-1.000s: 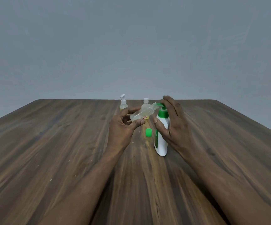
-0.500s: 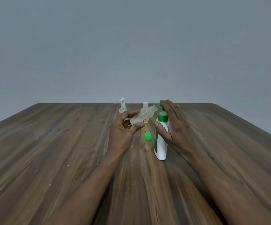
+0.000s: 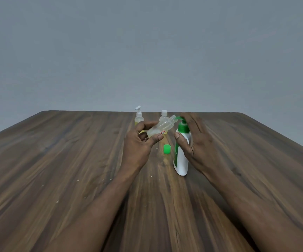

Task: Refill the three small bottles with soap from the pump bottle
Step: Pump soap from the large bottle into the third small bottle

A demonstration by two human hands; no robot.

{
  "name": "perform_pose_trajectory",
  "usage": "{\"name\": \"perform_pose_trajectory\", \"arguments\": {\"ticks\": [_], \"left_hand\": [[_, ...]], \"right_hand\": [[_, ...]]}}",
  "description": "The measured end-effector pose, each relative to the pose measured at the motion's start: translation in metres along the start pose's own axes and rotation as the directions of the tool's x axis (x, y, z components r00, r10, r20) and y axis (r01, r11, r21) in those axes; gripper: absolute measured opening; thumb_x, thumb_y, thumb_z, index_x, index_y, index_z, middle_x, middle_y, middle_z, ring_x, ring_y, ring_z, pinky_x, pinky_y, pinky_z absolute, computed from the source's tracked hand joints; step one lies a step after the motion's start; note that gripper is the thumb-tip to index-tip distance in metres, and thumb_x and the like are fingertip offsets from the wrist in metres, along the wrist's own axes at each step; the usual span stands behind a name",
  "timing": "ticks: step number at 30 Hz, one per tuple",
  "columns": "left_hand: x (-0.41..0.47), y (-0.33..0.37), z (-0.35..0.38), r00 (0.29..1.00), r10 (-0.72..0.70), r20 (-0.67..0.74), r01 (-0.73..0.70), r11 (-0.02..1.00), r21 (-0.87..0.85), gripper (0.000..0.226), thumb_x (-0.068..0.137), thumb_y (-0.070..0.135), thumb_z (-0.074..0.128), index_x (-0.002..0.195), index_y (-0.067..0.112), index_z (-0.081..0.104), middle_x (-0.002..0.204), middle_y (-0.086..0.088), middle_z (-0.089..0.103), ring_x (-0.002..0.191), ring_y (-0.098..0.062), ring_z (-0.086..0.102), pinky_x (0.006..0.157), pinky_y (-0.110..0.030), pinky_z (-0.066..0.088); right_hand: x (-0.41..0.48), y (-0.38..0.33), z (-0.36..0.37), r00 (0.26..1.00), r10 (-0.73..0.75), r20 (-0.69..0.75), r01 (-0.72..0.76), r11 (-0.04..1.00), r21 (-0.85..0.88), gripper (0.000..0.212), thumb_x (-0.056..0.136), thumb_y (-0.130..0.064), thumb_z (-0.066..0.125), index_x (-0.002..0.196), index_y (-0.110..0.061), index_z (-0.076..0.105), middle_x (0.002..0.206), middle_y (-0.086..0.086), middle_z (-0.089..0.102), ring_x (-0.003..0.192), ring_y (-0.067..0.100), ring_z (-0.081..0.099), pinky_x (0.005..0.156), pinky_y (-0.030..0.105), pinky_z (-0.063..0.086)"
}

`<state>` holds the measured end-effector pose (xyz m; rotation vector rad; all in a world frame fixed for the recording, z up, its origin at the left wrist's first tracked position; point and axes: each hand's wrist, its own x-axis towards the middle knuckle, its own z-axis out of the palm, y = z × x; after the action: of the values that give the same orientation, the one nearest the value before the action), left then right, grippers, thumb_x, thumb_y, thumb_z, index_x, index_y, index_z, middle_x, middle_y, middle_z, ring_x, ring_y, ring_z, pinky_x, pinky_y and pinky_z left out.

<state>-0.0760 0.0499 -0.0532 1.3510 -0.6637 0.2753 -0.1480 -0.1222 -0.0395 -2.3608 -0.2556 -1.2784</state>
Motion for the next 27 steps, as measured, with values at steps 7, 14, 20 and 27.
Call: {"name": "perform_pose_trajectory", "arguments": {"ticks": [7,14,20,27], "left_hand": [[-0.0004,0.0008,0.0022,1.000,0.025,-0.012,-0.025,0.999,0.022,0.037,0.078,0.010,0.086,0.112,0.016,0.072,0.107,0.003,0.077,0.095,-0.010,0.076,0.080,-0.020,0.058],[-0.0011,0.0038,0.0028,0.998,0.050,-0.037,-0.050,0.999,0.009,0.036,0.077,0.007,0.086,0.105,0.024,0.071,0.102,0.008,0.077,0.094,-0.009,0.075,0.079,-0.021,0.059],[-0.0029,0.0039,0.0043,0.998,0.046,-0.033,-0.045,0.998,0.035,0.035,0.077,0.010,0.087,0.105,0.023,0.071,0.102,0.010,0.077,0.094,-0.008,0.075,0.080,-0.022,0.059],[-0.0053,0.0049,0.0031,0.999,0.040,-0.030,-0.038,0.998,0.056,0.038,0.077,0.010,0.087,0.102,0.032,0.070,0.102,0.010,0.077,0.094,-0.006,0.074,0.076,-0.016,0.056]], "right_hand": [[0.0053,-0.0027,0.0074,0.999,0.029,-0.013,-0.028,0.998,0.062,0.061,0.095,-0.037,0.056,0.146,-0.006,0.042,0.151,0.007,0.041,0.143,0.017,0.035,0.117,0.025,0.028],[0.0039,0.0004,0.0033,1.000,0.014,0.015,-0.014,1.000,0.018,0.064,0.095,-0.035,0.057,0.149,-0.005,0.037,0.151,0.008,0.042,0.140,0.020,0.039,0.115,0.029,0.031],[-0.0018,0.0052,-0.0003,0.996,0.055,0.076,-0.054,0.998,-0.016,0.065,0.096,-0.044,0.049,0.148,-0.005,0.040,0.148,0.010,0.046,0.137,0.023,0.044,0.114,0.036,0.034],[0.0011,-0.0033,0.0004,1.000,0.029,0.009,-0.029,1.000,-0.003,0.059,0.093,-0.028,0.057,0.144,-0.001,0.043,0.145,0.014,0.049,0.135,0.026,0.045,0.114,0.029,0.030]]}}
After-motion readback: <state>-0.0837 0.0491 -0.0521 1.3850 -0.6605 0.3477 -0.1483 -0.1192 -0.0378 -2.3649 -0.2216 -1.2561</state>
